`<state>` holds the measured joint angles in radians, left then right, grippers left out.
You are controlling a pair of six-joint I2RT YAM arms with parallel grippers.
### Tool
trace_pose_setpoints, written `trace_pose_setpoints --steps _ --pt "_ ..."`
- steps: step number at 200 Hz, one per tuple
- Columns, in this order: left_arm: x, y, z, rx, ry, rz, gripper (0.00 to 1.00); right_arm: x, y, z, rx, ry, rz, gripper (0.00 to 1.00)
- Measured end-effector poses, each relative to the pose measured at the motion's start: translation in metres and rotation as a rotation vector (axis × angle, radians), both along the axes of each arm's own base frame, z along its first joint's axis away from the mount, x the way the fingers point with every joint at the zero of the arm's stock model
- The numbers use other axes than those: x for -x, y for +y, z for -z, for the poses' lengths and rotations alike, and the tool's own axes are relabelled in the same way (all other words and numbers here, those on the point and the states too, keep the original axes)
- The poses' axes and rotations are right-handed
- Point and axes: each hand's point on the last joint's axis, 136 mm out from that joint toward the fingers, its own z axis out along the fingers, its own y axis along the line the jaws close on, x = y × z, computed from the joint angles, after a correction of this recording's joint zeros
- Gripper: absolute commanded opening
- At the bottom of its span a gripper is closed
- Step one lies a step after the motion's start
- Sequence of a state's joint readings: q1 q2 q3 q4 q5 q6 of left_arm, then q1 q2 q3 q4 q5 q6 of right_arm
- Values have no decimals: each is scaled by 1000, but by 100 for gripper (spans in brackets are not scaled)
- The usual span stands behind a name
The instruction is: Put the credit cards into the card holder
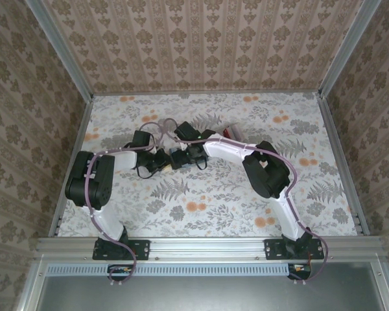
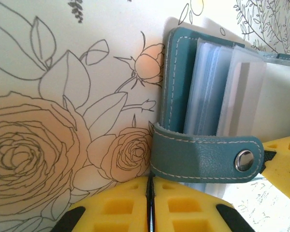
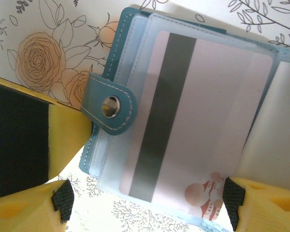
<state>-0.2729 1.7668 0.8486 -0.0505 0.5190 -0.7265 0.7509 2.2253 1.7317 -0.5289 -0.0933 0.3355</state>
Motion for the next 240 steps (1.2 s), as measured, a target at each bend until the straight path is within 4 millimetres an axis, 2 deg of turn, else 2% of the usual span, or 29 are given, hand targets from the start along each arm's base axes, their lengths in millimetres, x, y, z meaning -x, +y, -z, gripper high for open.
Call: trace_pose_setpoints --steps 94,145,197,240 --pt "0 1 0 10 -1 -5 11 -1 0 4 30 16 3 81" --pt "0 1 0 10 -1 -4 12 -2 0 7 34 18 9 71" --pt "0 1 0 10 -1 -4 12 -8 -9 14 41 15 39 60" --pt "0 1 0 10 -1 -4 12 -13 -17 14 -45 29 82 48"
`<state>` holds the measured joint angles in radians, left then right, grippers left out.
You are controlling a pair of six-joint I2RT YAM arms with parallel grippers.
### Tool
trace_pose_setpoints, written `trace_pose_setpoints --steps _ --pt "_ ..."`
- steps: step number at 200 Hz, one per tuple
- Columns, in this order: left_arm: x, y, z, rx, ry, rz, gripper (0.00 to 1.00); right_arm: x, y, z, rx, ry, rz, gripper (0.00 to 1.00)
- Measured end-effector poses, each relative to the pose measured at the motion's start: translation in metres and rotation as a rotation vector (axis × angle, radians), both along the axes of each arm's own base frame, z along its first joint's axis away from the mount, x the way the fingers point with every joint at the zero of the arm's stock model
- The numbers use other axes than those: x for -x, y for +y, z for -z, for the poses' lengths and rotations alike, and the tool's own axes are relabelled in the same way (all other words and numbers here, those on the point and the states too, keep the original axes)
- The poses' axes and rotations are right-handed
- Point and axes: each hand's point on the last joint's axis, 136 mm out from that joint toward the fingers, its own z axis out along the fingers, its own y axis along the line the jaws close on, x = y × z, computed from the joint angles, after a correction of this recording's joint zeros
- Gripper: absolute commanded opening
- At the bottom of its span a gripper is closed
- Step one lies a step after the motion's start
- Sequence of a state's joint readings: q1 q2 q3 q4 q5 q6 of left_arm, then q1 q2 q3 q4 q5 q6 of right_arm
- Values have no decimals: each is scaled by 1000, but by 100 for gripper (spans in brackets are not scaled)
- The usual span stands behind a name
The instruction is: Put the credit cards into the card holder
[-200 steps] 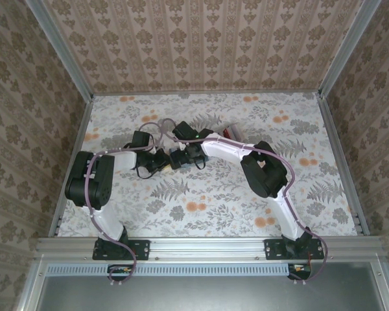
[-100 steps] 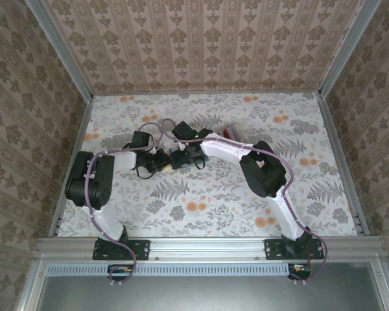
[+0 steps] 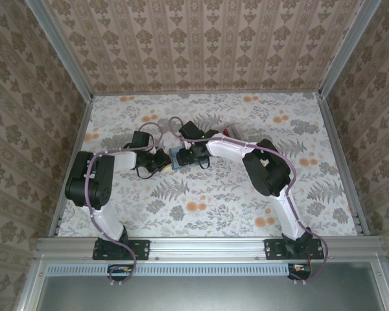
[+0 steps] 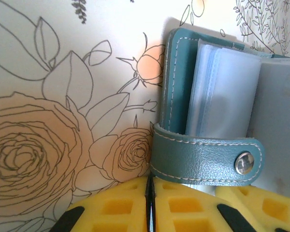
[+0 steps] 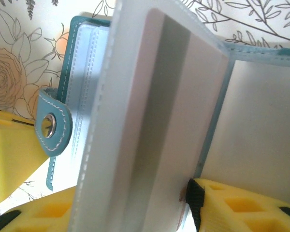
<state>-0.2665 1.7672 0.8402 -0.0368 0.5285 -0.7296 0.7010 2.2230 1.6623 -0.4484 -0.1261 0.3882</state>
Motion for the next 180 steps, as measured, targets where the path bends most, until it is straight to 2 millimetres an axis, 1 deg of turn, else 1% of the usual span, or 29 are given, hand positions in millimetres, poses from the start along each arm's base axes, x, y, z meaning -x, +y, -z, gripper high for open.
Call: trace_pose_setpoints --steps 23,49,57,68,73,83,107,143,148,158,165,180 --pt "0 0 0 0 0 0 12 -3 -4 0 -59 17 30 39" --pt "0 0 0 0 0 0 12 -5 -8 0 -162 63 66 38" --pt "0 0 0 0 0 0 12 -6 -8 0 -192 75 73 40" --pt "0 0 0 -1 1 0 12 -6 -8 -1 -223 89 84 49" --pt "0 0 0 -1 1 0 12 -6 -7 -3 -239 91 80 52" --pt "0 0 0 -1 0 0 12 -7 -6 -6 -255 90 84 52" --pt "0 0 0 -1 1 0 12 -7 -7 -7 -263 79 91 53" --pt "0 0 0 -2 2 0 12 -6 -18 -6 -242 70 116 51" --pt "0 0 0 -3 1 2 12 -6 -20 -6 -241 69 120 49" --pt "0 0 1 -3 1 2 12 -7 -22 -6 -238 66 127 36" --pt "0 0 1 -3 1 3 12 -7 -25 -4 -232 66 139 31" --pt "0 0 0 -3 0 3 12 -8 -30 -1 -223 69 157 26"
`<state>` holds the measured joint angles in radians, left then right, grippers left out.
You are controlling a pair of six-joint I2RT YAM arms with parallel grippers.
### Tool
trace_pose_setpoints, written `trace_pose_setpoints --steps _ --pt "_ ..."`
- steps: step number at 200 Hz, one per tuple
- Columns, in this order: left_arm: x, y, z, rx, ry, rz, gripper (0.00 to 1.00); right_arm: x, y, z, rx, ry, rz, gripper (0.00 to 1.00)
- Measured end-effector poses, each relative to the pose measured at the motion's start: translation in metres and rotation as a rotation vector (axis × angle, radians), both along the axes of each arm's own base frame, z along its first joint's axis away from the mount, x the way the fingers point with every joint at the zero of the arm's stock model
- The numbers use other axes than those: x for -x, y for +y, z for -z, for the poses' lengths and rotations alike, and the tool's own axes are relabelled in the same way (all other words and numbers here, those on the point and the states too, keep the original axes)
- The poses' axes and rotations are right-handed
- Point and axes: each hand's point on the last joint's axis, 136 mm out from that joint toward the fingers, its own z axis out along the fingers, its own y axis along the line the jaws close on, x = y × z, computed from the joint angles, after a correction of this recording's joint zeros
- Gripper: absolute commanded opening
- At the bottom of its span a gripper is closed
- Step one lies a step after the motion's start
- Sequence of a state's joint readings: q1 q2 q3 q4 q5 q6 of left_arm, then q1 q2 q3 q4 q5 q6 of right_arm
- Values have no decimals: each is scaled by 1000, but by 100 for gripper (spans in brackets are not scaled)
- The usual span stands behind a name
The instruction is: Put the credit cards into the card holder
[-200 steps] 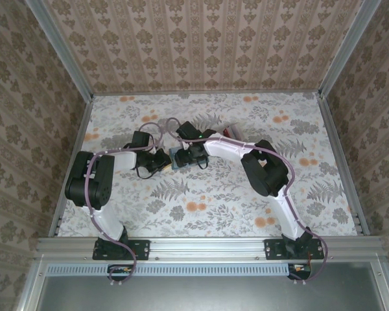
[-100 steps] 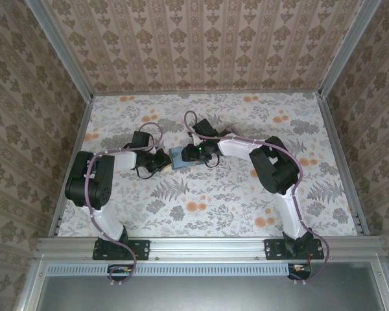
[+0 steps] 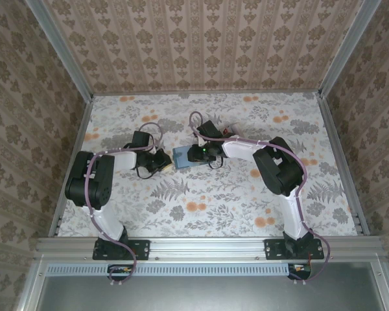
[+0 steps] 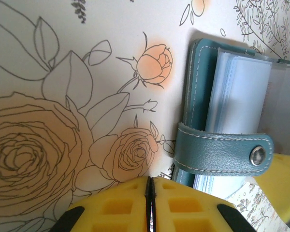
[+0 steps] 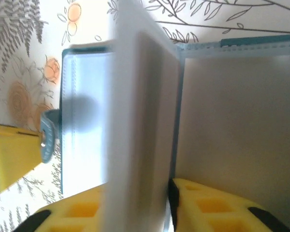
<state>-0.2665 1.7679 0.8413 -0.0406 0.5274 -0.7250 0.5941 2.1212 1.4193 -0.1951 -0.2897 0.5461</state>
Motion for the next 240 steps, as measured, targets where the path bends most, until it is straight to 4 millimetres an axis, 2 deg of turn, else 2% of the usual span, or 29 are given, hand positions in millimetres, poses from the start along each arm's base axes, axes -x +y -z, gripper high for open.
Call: trace_pose_setpoints --steps 41,68,81,100,122,134,156,214,240 --pt "1 3 -4 -33 21 1 13 0 -2 1 3 6 10 16" --pt "-4 1 -25 -57 -4 8 13 0 -2 1 4 6 11 16" --pt "-8 -12 -42 -55 -42 34 13 0 -3 2 4 7 12 15" --pt "-12 -46 -67 -32 -106 108 13 0 -3 2 4 7 12 15" --pt "-11 -80 -81 -11 -147 180 13 0 -3 2 4 7 12 15" --pt "-11 -93 -79 -9 -145 205 13 0 -3 2 8 7 13 15" --pt "-19 -98 -64 -16 -125 201 12 0 -8 4 7 19 20 16" --pt "-25 -77 -11 -69 -25 153 12 -1 -6 3 -7 15 17 21" --pt "-29 -72 -9 -51 -30 145 12 -1 -5 2 -11 11 16 27"
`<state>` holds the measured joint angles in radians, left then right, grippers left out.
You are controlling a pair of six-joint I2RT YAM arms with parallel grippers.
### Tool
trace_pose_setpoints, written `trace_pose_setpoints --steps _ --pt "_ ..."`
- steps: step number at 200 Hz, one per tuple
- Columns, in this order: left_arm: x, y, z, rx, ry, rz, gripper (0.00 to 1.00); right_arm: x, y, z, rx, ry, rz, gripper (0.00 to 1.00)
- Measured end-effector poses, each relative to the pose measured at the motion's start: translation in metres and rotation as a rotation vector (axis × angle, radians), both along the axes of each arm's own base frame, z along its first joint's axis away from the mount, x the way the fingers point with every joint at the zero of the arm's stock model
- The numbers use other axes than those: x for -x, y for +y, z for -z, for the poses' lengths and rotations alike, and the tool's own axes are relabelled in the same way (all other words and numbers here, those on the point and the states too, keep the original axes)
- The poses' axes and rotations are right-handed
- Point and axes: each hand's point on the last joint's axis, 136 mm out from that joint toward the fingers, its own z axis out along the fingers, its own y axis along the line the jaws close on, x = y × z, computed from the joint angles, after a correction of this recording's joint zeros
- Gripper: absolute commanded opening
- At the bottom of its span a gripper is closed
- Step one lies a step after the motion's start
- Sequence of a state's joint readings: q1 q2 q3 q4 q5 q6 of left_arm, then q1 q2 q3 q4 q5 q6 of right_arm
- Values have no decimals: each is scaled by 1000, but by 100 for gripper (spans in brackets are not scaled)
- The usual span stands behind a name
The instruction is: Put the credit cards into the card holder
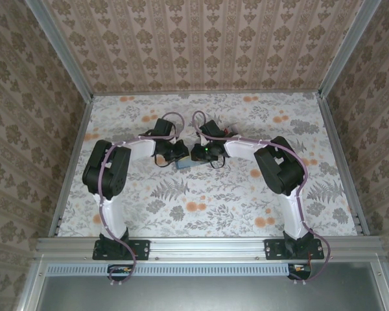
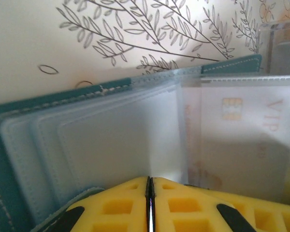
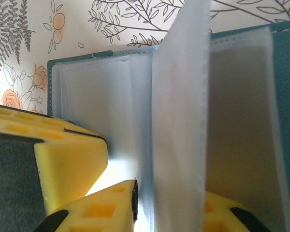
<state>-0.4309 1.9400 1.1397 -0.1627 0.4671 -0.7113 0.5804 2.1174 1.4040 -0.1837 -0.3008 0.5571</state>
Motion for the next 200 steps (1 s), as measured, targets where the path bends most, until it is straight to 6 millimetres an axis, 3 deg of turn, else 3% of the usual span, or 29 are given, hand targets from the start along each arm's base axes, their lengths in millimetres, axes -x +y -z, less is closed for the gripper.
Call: trace_pose_setpoints --steps 90,200 --pt "7 19 0 -14 -27 -22 12 -5 -21 -20 47 -38 27 33" --pt "17 50 -6 -145 -25 -32 13 7 -33 -5 92 8 29 33"
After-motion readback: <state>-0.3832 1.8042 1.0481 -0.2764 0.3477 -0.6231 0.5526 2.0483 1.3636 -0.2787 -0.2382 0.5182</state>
